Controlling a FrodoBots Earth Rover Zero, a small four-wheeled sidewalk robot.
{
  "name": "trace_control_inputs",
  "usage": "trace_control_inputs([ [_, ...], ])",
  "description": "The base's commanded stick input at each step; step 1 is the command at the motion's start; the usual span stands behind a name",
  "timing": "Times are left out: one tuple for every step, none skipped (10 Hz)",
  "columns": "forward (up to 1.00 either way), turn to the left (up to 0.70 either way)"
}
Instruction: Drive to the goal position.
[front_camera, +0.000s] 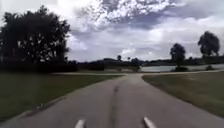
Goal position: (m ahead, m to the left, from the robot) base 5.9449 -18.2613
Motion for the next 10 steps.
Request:
trace_control_inputs([
  [0.70, 0.00],
  [0.70, 0.00],
  [0.70, 0.00],
  [0.70, 0.00],
  [0.70, 0.00],
  [0.70, 0.00],
  [0.70, 0.00],
  [0.70, -0.15],
  [0.70, -0.25],
  [0.70, -0.31],
])
